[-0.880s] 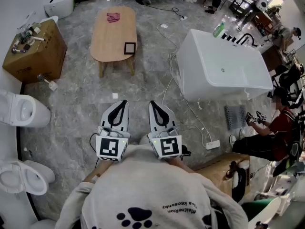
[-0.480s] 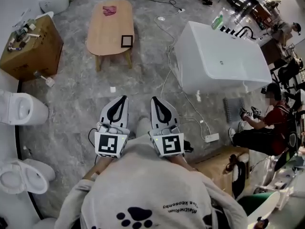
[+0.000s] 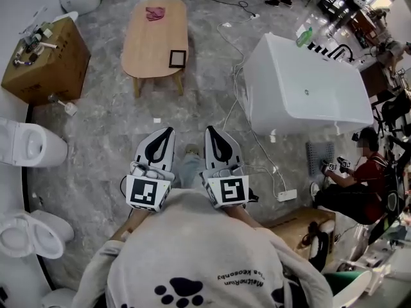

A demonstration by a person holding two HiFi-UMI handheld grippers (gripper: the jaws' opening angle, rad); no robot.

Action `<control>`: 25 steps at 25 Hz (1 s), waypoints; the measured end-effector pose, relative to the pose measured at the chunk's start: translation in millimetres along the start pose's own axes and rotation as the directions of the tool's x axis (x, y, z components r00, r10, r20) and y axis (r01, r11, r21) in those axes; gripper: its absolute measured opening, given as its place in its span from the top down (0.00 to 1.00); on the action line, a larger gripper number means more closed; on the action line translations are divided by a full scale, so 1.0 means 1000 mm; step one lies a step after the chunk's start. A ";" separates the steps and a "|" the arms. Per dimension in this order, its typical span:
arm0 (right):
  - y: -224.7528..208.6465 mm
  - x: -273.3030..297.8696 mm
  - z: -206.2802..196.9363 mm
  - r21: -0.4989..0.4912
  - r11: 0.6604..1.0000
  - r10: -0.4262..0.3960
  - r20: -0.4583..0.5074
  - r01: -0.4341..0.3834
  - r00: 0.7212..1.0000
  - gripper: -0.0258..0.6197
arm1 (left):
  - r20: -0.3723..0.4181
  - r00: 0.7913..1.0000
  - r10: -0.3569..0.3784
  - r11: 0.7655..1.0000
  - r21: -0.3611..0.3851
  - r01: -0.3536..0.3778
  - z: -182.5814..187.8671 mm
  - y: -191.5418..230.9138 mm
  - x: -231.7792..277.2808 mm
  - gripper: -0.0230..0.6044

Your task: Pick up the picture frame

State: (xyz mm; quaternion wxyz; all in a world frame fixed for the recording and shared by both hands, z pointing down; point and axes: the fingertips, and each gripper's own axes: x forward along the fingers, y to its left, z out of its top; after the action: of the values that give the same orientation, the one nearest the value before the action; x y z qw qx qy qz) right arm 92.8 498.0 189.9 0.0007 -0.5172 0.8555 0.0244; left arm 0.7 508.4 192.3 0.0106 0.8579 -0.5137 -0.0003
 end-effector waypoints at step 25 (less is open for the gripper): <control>-0.124 0.213 -0.012 0.051 0.980 0.192 -0.013 -0.191 0.981 0.95 | -0.021 0.981 0.195 0.981 -0.006 -0.195 0.011 0.103 0.187 0.95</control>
State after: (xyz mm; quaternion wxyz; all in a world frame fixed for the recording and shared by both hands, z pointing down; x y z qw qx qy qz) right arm 103.8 251.8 191.5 0.0035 -0.4326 0.9016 -0.0017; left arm -1.6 294.7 185.5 0.0194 0.8033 -0.5952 0.0073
